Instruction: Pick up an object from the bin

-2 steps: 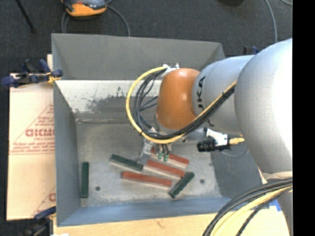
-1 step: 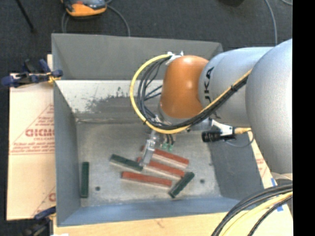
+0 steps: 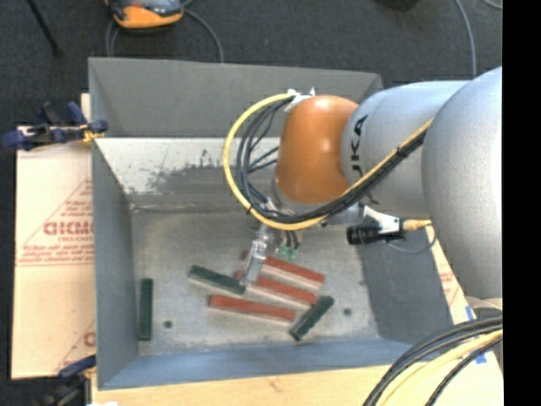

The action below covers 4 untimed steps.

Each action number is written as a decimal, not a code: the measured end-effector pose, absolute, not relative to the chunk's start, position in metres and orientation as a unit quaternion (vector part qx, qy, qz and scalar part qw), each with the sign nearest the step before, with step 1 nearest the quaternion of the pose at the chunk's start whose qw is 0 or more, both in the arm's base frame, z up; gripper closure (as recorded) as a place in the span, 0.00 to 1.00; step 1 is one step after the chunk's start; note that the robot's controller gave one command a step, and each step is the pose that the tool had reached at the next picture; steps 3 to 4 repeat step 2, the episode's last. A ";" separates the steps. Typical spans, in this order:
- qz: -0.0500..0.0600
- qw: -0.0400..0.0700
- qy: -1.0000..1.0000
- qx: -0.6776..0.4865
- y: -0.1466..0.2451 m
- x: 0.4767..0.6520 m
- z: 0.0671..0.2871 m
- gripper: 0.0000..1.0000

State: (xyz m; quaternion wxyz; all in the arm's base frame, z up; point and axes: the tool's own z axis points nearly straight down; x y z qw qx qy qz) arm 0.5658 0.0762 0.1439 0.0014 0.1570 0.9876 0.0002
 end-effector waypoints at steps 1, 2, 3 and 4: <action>0.001 0.004 0.985 0.172 0.098 0.550 0.091 0.00; 0.000 0.001 0.972 0.234 0.088 0.487 0.070 1.00; 0.000 0.001 0.972 0.234 0.088 0.487 0.070 1.00; 0.000 0.001 0.972 0.234 0.088 0.487 0.070 1.00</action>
Offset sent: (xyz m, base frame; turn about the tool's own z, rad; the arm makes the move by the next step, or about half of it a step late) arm -0.0796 0.0131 -0.0739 0.1571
